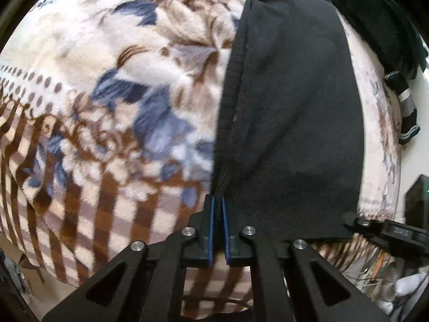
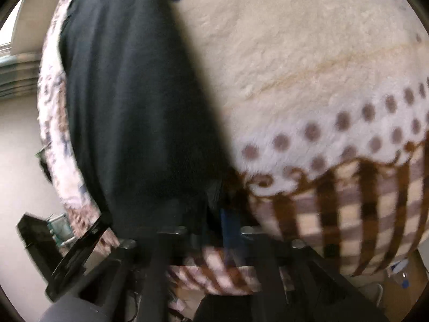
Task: Fold small clothes
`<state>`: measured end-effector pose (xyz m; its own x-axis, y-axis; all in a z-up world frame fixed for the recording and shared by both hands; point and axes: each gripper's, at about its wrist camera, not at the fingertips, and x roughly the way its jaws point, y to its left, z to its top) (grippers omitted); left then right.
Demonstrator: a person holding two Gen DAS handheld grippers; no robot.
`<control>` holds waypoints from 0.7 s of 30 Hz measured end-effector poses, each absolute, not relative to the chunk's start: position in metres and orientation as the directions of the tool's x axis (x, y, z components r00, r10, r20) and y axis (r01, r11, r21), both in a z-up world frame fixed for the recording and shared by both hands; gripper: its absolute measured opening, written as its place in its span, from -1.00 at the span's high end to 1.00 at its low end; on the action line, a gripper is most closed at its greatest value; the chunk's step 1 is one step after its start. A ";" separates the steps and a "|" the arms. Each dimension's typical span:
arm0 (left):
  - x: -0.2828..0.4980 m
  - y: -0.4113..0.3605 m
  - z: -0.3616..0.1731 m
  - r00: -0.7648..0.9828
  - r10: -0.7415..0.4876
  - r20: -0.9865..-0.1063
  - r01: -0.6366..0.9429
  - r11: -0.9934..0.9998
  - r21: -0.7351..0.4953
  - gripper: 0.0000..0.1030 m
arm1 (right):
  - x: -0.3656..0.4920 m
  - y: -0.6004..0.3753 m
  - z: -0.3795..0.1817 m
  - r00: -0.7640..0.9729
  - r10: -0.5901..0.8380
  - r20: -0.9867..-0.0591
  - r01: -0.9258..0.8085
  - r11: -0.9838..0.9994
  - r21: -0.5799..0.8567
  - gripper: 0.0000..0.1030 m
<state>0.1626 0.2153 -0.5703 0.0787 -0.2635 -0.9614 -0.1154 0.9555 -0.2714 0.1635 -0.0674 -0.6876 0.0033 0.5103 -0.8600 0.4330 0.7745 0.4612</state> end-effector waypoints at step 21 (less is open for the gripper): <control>0.171 0.209 -0.597 0.147 -0.508 -0.849 -0.192 0.827 -0.528 -0.42 | 0.164 -0.081 -0.707 0.044 0.621 -0.783 0.358 0.721 0.592 -0.28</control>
<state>0.1711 0.2090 -0.5965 0.1470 -0.5081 -0.8486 -0.1922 0.8269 -0.5284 0.1636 -0.0812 -0.7071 0.0439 0.6209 -0.7827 0.3584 0.7215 0.5925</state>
